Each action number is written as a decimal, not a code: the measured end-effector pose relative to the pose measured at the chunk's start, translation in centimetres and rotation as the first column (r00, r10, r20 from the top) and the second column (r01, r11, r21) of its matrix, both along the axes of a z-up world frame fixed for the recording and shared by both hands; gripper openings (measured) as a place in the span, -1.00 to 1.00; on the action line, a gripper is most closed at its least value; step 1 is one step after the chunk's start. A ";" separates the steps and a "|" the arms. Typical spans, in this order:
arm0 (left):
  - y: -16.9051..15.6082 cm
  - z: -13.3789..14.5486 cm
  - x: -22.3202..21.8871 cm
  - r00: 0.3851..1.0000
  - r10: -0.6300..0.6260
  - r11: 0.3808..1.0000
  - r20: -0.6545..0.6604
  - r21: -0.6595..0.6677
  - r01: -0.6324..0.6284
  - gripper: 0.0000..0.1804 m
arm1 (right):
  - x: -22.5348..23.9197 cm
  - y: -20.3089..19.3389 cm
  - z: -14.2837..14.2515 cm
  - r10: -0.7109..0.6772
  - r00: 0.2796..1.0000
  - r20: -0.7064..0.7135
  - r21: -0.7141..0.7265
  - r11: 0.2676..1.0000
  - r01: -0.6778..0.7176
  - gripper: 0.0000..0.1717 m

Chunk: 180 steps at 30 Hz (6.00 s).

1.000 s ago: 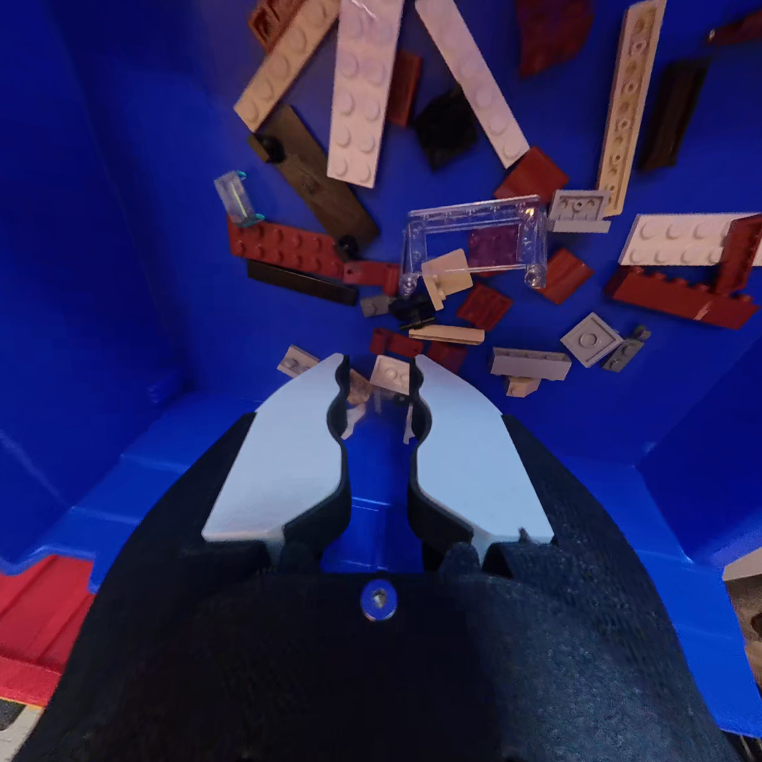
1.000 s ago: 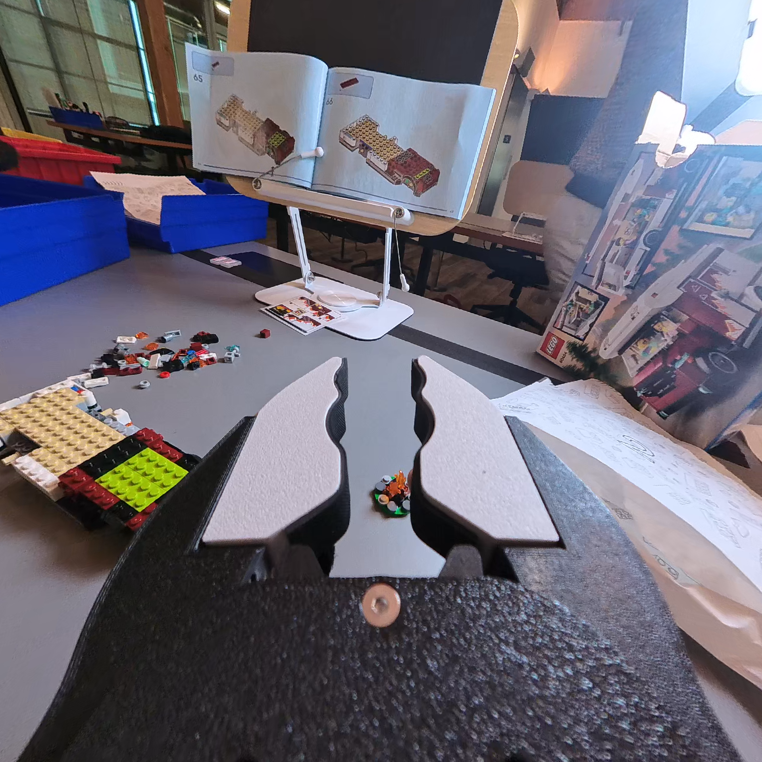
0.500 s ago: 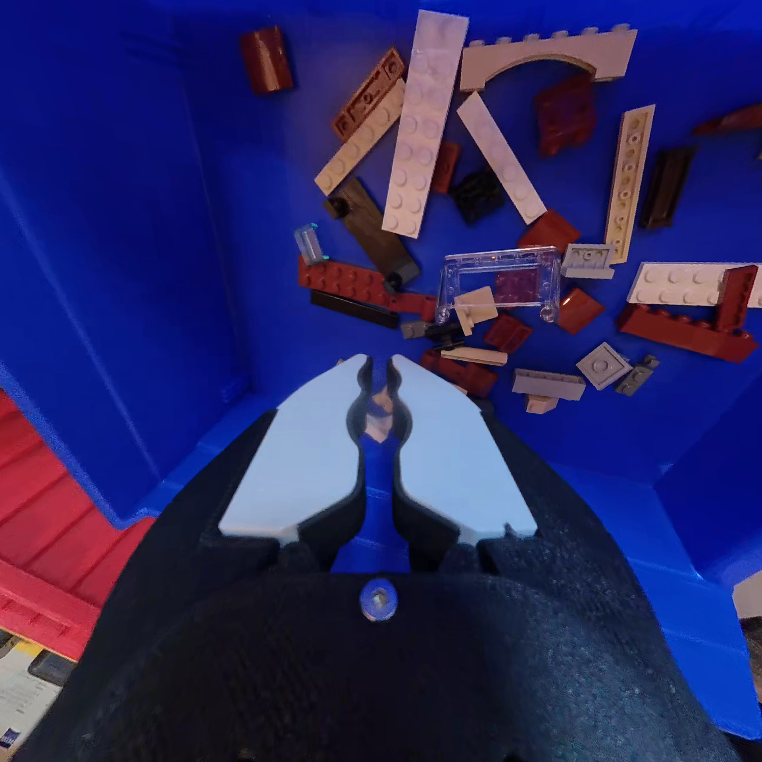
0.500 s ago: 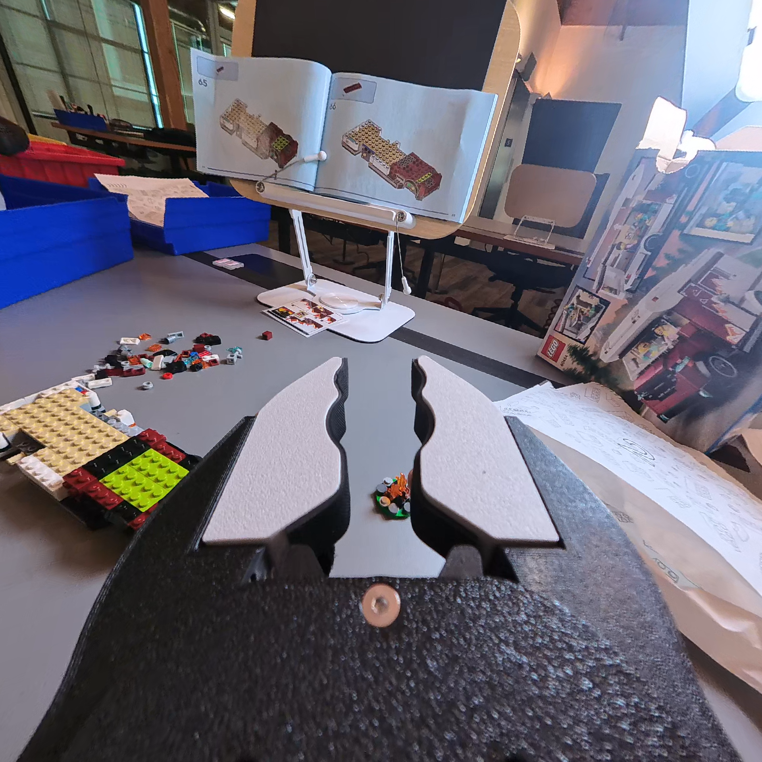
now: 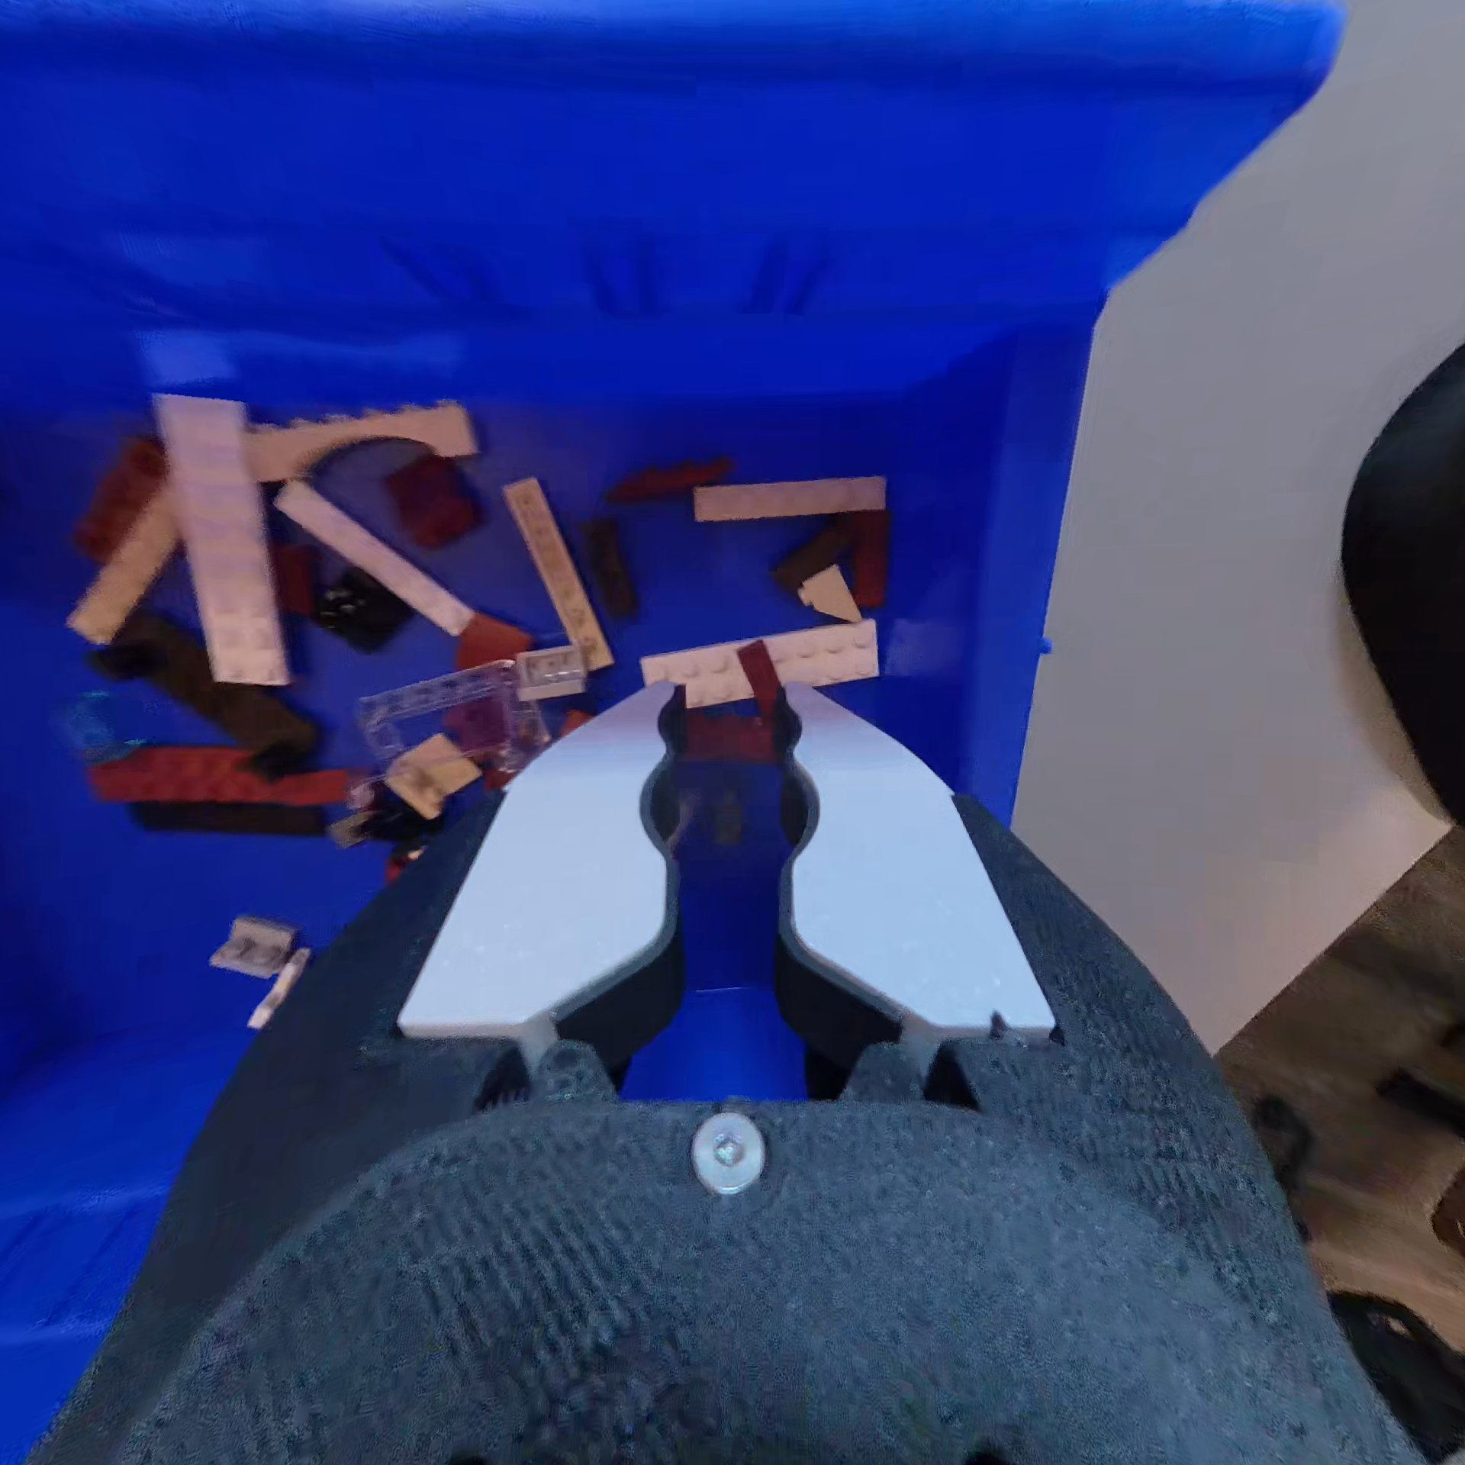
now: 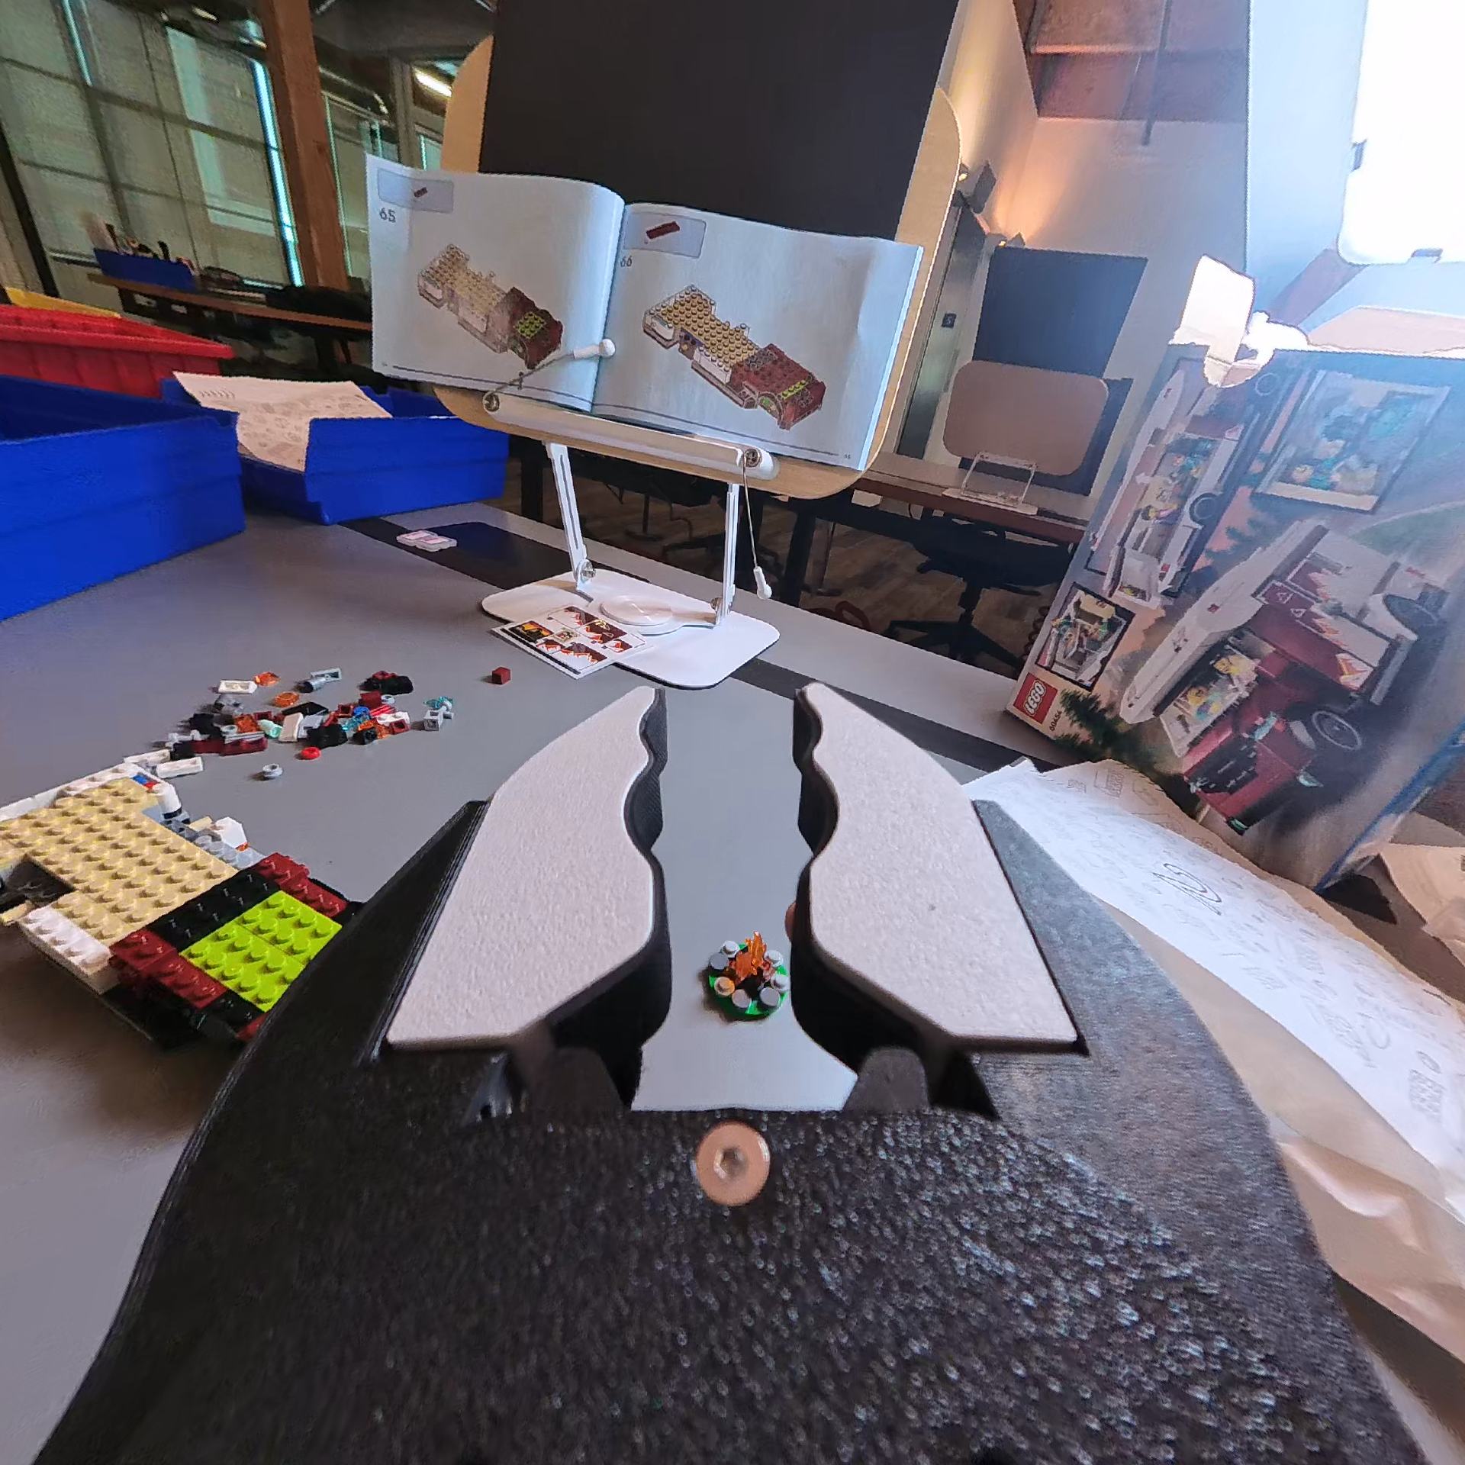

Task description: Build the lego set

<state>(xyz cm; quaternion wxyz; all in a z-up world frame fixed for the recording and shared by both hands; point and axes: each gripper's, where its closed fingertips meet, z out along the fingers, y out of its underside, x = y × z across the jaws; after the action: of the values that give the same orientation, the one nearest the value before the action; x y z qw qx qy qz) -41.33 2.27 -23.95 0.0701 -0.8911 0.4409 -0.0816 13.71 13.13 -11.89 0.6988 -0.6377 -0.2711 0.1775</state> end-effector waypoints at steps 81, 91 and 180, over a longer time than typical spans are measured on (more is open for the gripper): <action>6.0 2.5 -4.7 0.995 -0.071 0.917 -0.065 0.389 0.091 -0.74 | 7.1 3.1 -1.3 -0.357 0.926 0.122 -0.016 0.932 0.361 -0.63; 3.9 1.6 -13.6 0.945 0.042 0.999 -0.323 0.020 -0.038 -0.73 | 7.3 2.7 -0.9 -0.356 0.931 0.082 -0.003 0.934 0.357 -0.63; 6.0 -2.3 -12.0 0.950 0.020 0.995 -0.311 -0.089 -0.049 -0.95 | 4.8 1.3 -0.6 -0.202 0.979 -0.005 -0.024 0.979 0.201 -0.63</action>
<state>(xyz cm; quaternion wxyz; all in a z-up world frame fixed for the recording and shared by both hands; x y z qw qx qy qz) -53.36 8.25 -26.20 -0.0411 -0.9028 0.4264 0.0394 18.51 14.41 -12.48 0.7065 -0.6695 -0.2004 0.1113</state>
